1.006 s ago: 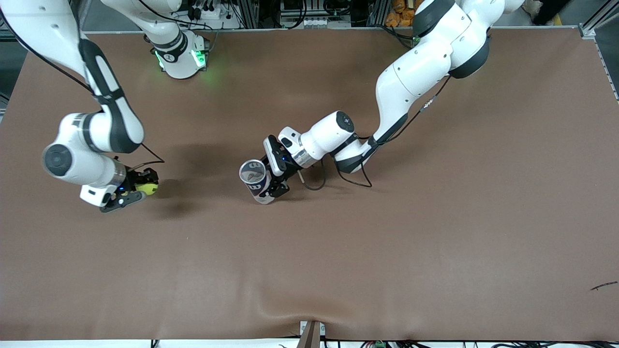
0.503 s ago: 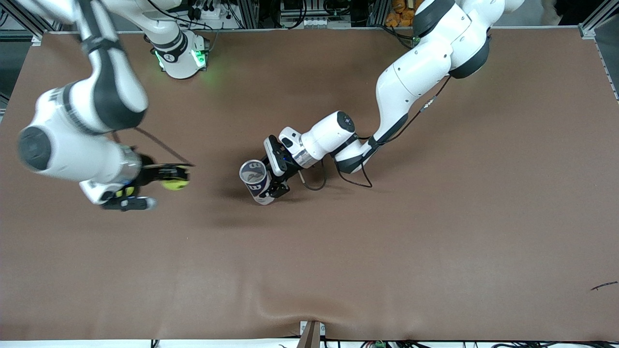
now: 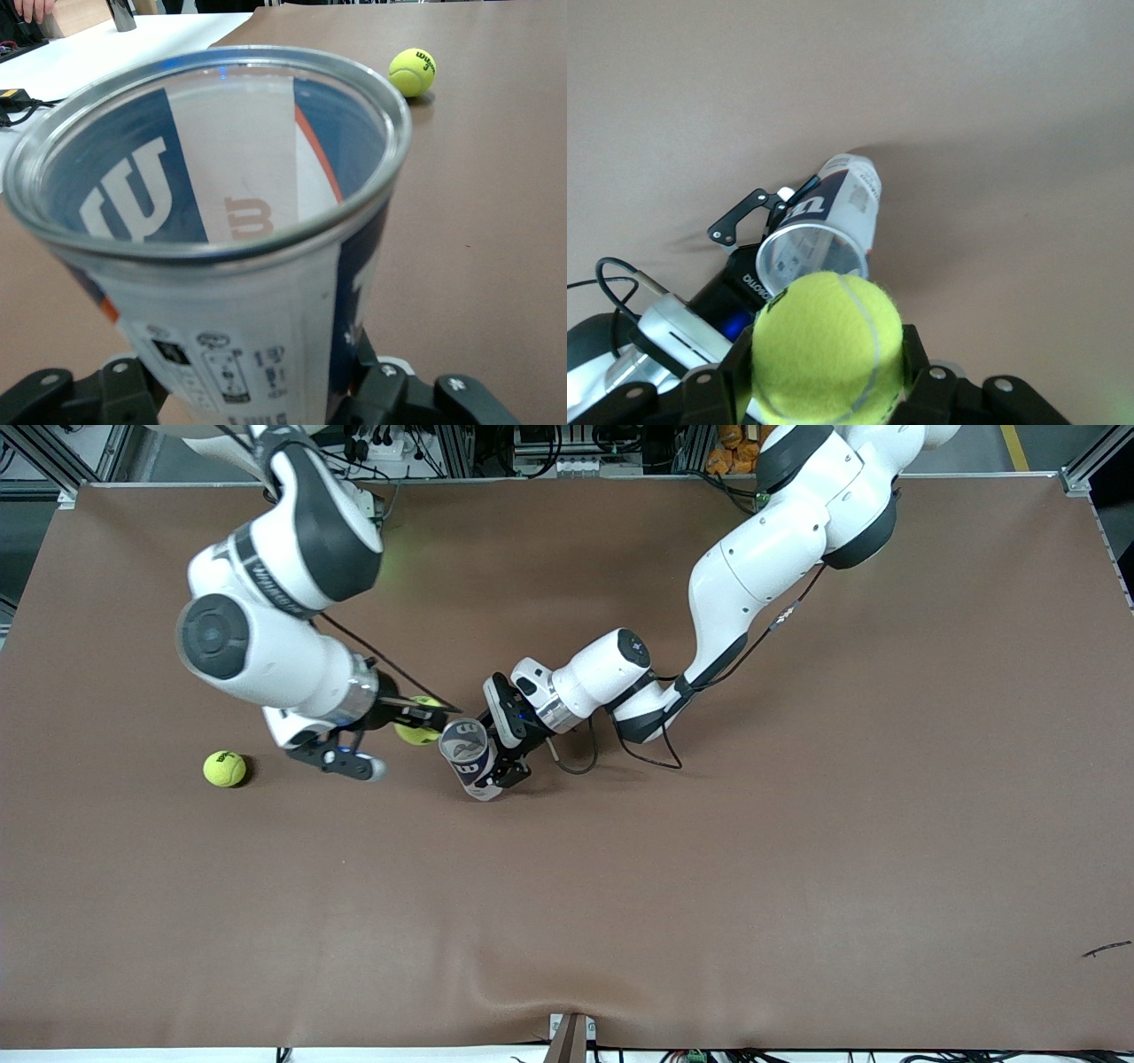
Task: Insert tennis ball vertically with right arm
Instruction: 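Lift the ball with the right gripper over the can opening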
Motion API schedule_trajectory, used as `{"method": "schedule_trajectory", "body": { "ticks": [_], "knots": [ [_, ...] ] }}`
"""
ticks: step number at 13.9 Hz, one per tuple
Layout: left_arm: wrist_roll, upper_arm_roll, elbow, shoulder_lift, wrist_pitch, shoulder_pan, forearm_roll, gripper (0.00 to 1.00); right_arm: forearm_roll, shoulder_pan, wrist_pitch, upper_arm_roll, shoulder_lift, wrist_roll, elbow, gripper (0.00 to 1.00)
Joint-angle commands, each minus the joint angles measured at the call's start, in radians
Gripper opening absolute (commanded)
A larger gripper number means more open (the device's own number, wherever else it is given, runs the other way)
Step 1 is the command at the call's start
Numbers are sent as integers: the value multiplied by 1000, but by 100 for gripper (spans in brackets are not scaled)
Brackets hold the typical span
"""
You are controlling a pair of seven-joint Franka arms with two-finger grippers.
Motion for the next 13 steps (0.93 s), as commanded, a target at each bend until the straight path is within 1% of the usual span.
{"method": "schedule_trajectory", "body": {
  "ticks": [1, 4, 6, 8, 9, 10, 11, 13],
  "knots": [
    [-3, 1, 5, 1, 19, -5, -18, 77, 20, 26, 17, -14, 57, 54, 29, 4],
    [-3, 1, 5, 2, 19, -5, -18, 77, 24, 37, 60, -14, 85, 70, 31, 4],
    [-3, 1, 5, 2, 18, -5, -18, 77, 30, 40, 62, -14, 97, 70, 34, 18],
    [-2, 1, 5, 2, 18, -5, -17, 77, 34, 40, 54, -14, 97, 71, 34, 34],
    [-2, 1, 5, 2, 19, -5, -17, 77, 34, 42, 54, -14, 97, 80, 34, 46],
    [-2, 1, 5, 2, 19, -5, -18, 77, 34, 40, 54, -14, 99, 92, 34, 94],
    [-2, 1, 5, 2, 19, -5, -17, 77, 33, 39, 54, -12, 102, 96, 34, 100],
    [-2, 1, 5, 2, 19, -5, -18, 77, 34, 40, 56, -14, 103, 99, 35, 100]
  ]
}}
